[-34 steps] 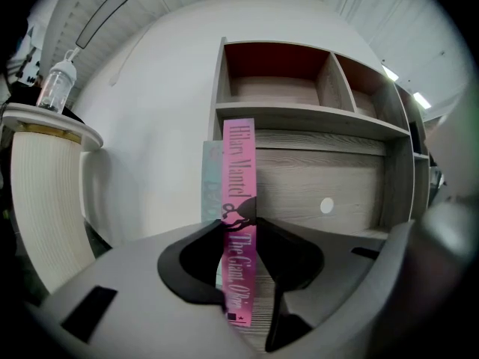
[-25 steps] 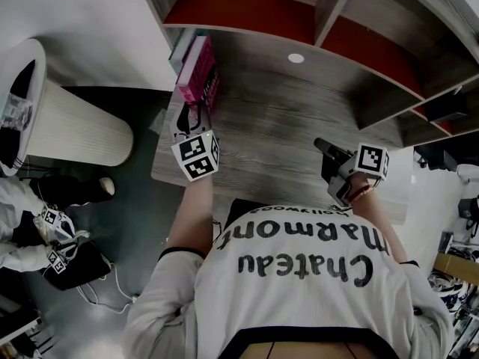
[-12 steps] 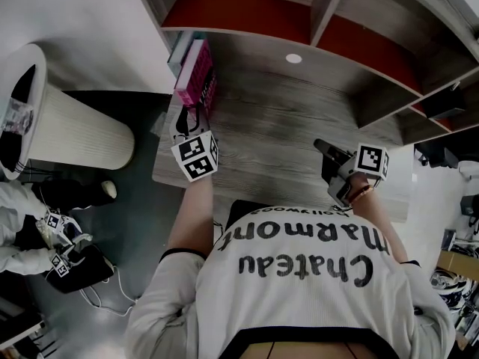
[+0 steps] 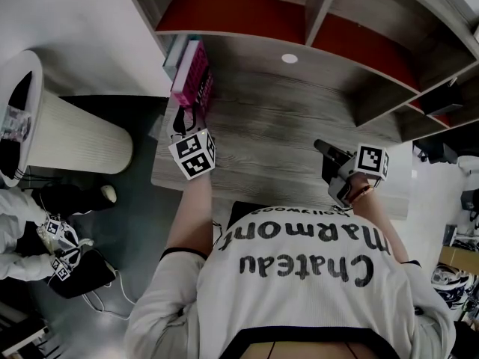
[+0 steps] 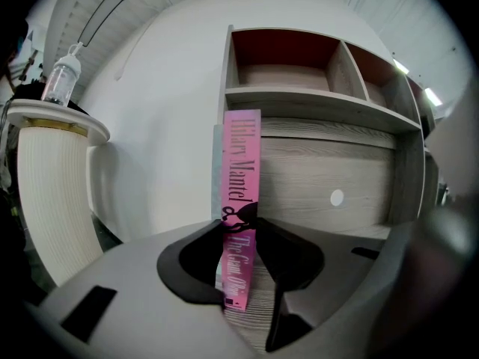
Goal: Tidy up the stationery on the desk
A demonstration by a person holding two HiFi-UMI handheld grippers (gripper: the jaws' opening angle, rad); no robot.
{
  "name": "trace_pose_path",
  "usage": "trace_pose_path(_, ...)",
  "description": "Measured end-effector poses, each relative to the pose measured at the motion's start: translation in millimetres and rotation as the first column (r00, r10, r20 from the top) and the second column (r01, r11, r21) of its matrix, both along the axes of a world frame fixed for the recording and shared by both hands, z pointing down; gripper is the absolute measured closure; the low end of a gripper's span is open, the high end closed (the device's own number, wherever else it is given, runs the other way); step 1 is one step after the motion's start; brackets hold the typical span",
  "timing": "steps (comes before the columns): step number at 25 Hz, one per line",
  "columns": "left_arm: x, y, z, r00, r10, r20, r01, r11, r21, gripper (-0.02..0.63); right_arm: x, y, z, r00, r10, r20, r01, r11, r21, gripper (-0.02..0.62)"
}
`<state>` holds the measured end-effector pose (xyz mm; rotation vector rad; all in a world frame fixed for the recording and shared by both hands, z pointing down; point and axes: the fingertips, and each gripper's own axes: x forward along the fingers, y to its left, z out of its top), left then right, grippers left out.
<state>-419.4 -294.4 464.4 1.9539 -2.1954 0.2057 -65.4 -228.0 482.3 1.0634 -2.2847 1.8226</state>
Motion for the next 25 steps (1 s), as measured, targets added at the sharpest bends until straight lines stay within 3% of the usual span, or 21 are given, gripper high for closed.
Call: trace_pose_path(25, -1, -21, 1, 0.999, -0.019, -0.038, 0.02, 1.0, 0.02, 0.456, 8, -2, 5, 1.0, 0.024, -0.016, -0.024, 1.0, -0.012, 0.581)
